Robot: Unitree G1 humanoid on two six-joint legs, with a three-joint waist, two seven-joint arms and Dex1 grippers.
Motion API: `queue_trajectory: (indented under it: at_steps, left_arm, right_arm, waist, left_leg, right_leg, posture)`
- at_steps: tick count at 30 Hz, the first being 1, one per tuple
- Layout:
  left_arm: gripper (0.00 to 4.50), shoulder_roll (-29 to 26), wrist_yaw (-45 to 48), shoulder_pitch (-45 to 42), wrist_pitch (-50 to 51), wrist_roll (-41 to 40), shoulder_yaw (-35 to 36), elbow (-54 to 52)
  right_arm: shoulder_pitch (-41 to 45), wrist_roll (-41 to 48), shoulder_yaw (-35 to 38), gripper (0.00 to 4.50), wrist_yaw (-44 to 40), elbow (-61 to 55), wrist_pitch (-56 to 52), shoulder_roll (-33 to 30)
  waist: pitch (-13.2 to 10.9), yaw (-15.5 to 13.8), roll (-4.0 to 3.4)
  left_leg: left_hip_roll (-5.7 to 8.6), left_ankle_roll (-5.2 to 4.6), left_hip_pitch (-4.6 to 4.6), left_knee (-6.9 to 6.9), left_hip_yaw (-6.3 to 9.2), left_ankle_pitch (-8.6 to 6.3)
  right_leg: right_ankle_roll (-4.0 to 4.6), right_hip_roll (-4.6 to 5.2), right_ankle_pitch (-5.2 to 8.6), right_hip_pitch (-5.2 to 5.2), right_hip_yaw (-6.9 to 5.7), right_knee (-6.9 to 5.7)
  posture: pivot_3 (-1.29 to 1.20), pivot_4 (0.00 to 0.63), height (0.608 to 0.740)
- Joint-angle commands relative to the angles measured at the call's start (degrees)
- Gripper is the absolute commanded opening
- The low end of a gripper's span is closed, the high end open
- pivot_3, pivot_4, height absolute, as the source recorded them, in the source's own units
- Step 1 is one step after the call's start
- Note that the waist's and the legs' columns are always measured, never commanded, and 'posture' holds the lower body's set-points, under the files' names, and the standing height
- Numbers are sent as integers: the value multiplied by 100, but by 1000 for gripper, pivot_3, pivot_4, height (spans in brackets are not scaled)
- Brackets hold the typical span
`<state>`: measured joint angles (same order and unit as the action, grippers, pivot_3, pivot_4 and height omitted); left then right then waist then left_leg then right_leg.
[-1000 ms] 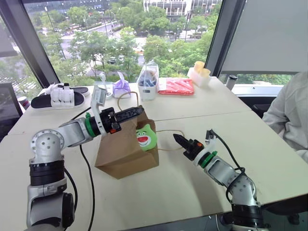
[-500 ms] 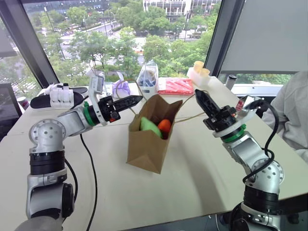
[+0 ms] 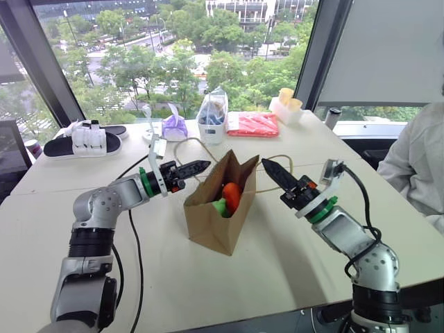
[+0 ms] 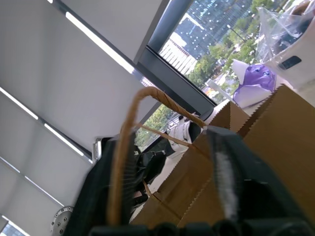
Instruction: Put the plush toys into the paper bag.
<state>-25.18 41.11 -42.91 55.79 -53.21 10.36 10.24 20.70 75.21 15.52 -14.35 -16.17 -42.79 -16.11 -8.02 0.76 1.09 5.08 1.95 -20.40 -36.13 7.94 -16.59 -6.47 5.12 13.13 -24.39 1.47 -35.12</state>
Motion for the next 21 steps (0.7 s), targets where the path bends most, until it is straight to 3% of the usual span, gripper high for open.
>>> queue_trajectory:
  at_steps: [1, 4, 5, 11, 14, 17, 21]
  left_arm:
    - [2885, -80, 76, -104, 10, -83, 209, -209]
    - [4300, -161, 21, -16, 82, -153, 326, -387]
    - [4465, -212, -5, 38, 136, -202, 392, -475]
    - [4465, -691, -135, 605, 834, -841, 855, -1309]
    - [4465, -1014, -220, 1110, 1108, -1061, 988, -1932]
    - [4500, -1459, -93, 2188, 807, -539, 488, -3179]
    - [4500, -1299, -327, 2905, 244, -118, 242, -3740]
  right_arm:
    - [-10, -67, 72, 4444, -139, -372, 135, -148]
    - [-162, 308, 106, 4500, -372, -668, -90, -423]
    - [-293, 502, 129, 4500, -462, -814, -209, -560]
    - [-1404, 1244, 190, 4500, -1159, -1643, -673, -1485]
    - [-1721, 442, -221, 4500, -1451, -1640, -729, -1823]
    - [-1345, -947, -976, 3688, -1412, -1014, -233, -1568]
    - [-937, -1703, -1415, 1690, -1631, -578, 167, -1142]
  waist:
    - [0, 0, 0]
    - [0, -5, 0]
    - [0, -7, 0]
    - [0, 2, 0]
    - [1, 8, 3]
    - [3, 43, 5]
    - [-1, -71, -1]
  left_leg:
    - [0, -1, 0, 0, 0, 0]
    - [0, -1, -2, 0, 1, -1]
    - [0, -1, -2, 0, 1, -1]
    - [-2, -48, 0, 3, 0, -28]
    - [-2, -49, 3, -5, -1, -28]
    - [-8, -49, 19, -2, -17, -28]
    - [-7, -43, 8, -7, -16, -25]
  right_leg:
    - [0, 0, 0, 0, 0, 0]
    - [0, 0, 0, 0, 0, 1]
    - [0, 0, 0, 0, 0, 1]
    - [-1, 1, 1, 0, 0, 6]
    - [-2, 1, 1, 10, -1, 10]
    - [-1, -2, 2, 17, 1, 10]
    - [1, 1, 3, 15, 0, 9]
  posture:
    - [0, 150, 740]
    - [0, 150, 740]
    - [0, 150, 740]
    - [0, 150, 740]
    - [0, 150, 740]
    - [0, 150, 740]
    - [0, 150, 740]
